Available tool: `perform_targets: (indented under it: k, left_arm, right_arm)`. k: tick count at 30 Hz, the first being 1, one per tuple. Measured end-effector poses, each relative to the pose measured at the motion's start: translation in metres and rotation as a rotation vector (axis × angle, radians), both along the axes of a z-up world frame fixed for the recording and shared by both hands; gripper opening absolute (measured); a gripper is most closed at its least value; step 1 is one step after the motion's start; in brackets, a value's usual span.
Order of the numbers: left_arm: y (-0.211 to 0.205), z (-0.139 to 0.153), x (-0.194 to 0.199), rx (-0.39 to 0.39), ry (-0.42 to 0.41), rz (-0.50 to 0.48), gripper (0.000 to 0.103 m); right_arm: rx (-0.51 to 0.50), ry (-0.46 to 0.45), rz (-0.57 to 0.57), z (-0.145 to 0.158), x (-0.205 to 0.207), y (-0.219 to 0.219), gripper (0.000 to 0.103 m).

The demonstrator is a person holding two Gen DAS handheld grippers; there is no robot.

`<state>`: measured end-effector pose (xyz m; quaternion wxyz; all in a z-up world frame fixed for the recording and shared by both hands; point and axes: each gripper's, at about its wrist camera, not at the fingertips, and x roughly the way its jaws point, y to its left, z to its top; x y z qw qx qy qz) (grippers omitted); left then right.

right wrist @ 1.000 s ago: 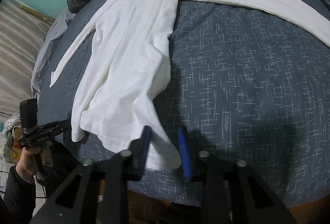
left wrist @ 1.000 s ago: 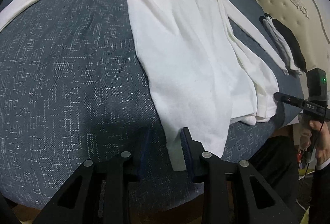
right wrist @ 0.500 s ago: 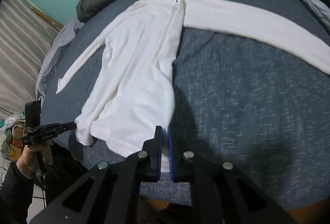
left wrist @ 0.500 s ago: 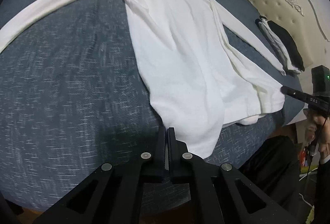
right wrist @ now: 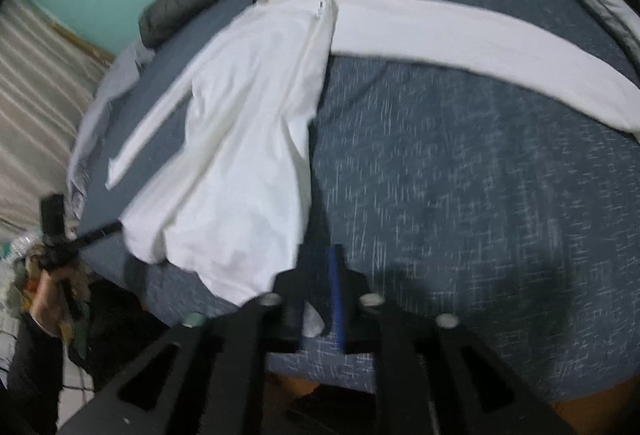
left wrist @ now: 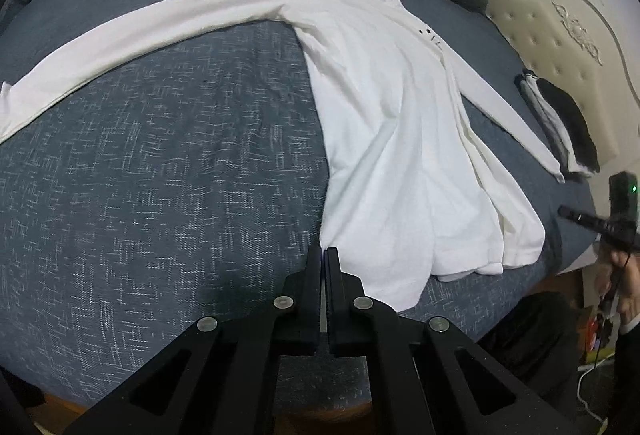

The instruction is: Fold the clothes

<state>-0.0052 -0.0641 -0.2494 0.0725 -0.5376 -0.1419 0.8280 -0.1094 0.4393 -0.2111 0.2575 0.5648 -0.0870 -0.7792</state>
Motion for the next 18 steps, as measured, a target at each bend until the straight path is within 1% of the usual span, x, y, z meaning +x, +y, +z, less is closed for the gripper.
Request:
perform_targets:
  k: [1,2,5,9,11,12,13,14,18]
  left_arm:
    - [-0.001,0.000,-0.001,-0.002,-0.001,0.002,0.001]
    - [-0.002,0.000,-0.002,-0.004,-0.001,0.003,0.001]
    - [-0.004,0.001,-0.002,-0.011,0.000,0.006,0.001]
    - [-0.009,0.005,-0.001,-0.016,0.006,0.013,0.001]
    - [-0.010,0.006,-0.001,-0.022,0.009,0.013,0.001]
    - [-0.010,0.007,-0.001,-0.026,0.010,0.013,0.001]
    - [-0.011,0.008,0.000,-0.029,0.011,0.012,0.001]
    - [-0.011,0.009,0.000,-0.031,0.011,0.012,0.001]
    - [-0.015,0.018,0.002,-0.042,0.028,0.013,0.001]
  right_arm:
    - [0.005,-0.006,0.010,-0.004,0.000,-0.003,0.039]
    - [0.003,-0.017,0.019,-0.007,0.001,-0.006,0.041]
    - [0.008,-0.043,0.055,-0.018,0.003,-0.017,0.041]
    - [0.021,-0.053,0.094,-0.029,0.006,-0.028,0.040]
    - [0.012,-0.067,0.104,-0.033,0.008,-0.031,0.018]
    - [0.010,-0.072,0.112,-0.034,0.008,-0.032,0.015]
    - [0.019,-0.067,0.118,-0.034,0.009,-0.033,0.009]
    - [0.023,-0.063,0.123,-0.034,0.010,-0.033,0.006]
    - [-0.004,-0.035,0.108,-0.025,0.011,-0.025,0.003]
